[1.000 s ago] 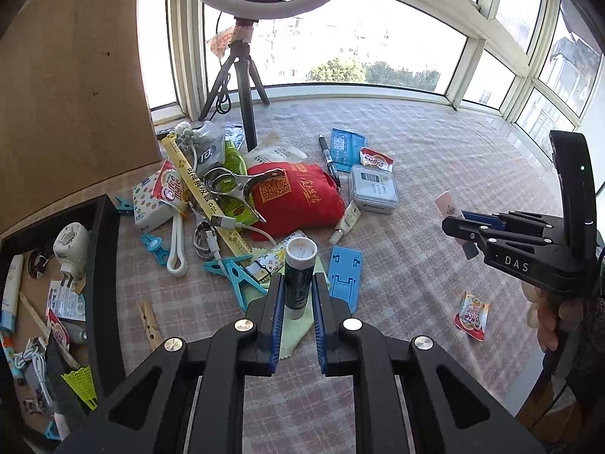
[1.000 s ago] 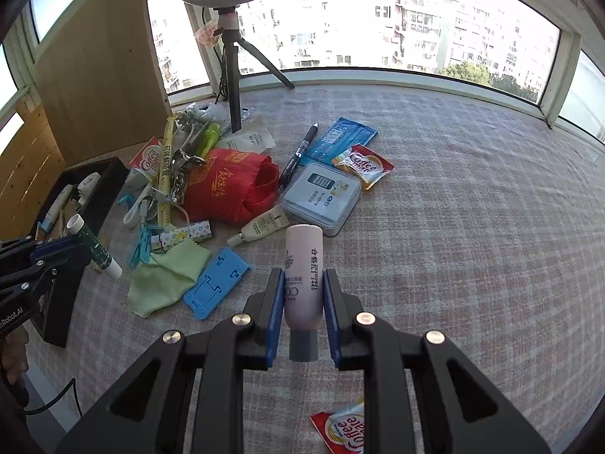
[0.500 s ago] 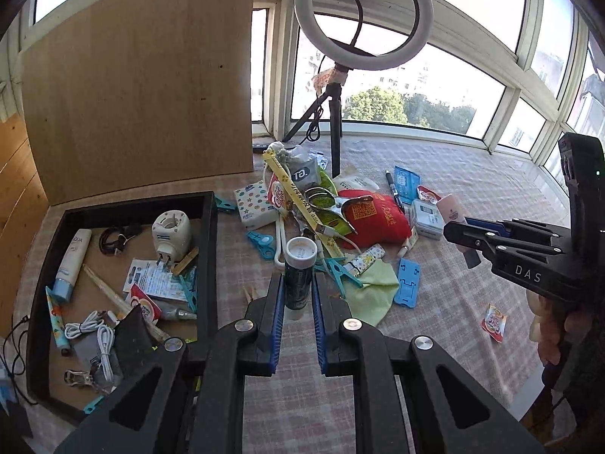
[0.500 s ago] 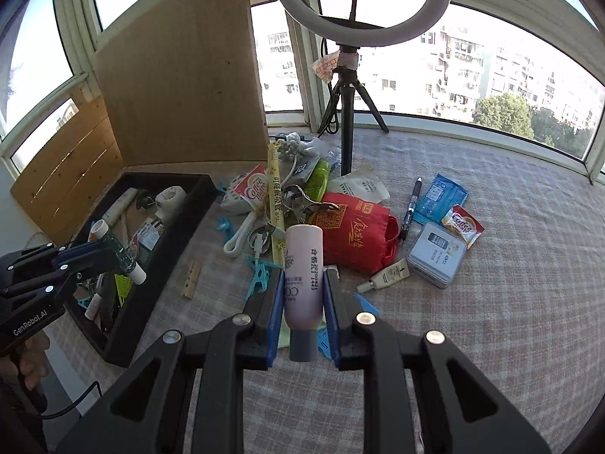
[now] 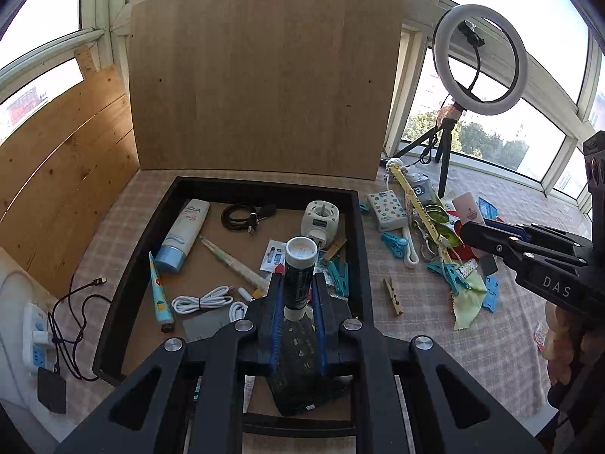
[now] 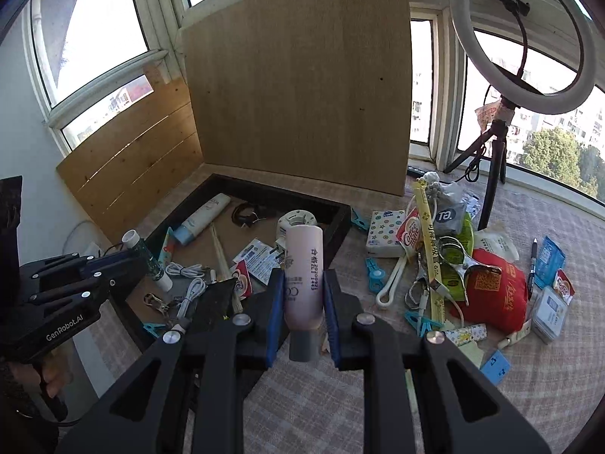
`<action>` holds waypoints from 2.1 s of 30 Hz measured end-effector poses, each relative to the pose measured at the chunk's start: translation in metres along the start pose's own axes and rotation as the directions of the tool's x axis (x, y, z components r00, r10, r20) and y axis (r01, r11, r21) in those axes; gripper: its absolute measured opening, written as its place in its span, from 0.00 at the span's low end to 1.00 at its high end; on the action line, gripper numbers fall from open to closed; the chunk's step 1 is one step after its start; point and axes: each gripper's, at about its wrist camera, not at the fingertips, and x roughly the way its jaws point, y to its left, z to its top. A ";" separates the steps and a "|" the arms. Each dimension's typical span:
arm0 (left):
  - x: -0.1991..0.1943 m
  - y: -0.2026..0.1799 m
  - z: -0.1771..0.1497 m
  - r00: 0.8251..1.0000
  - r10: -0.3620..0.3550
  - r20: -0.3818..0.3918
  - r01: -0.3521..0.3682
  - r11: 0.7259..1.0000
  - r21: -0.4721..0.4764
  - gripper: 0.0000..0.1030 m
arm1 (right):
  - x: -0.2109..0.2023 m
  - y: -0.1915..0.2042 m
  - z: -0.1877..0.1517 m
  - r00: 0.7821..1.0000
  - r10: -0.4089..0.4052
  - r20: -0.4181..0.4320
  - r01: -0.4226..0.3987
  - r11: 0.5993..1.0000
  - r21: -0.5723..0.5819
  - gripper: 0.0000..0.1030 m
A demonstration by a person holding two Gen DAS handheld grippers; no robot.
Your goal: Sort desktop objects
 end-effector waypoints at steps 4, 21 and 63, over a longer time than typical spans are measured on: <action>0.002 0.034 0.003 0.999 0.032 0.001 -0.032 0.999 -0.039 0.13 | 0.020 0.030 0.008 1.000 0.022 -0.008 -0.022 0.999 -0.038 0.19; 0.045 0.095 0.031 0.998 0.058 -0.017 -0.060 0.992 -0.108 0.29 | 0.085 0.092 0.045 0.998 0.053 -0.046 -0.059 0.987 -0.149 0.25; -0.023 -0.076 -0.015 0.999 -0.041 0.024 0.038 0.995 0.087 0.70 | -0.049 -0.021 -0.031 0.979 -0.194 0.060 0.189 0.978 0.082 0.65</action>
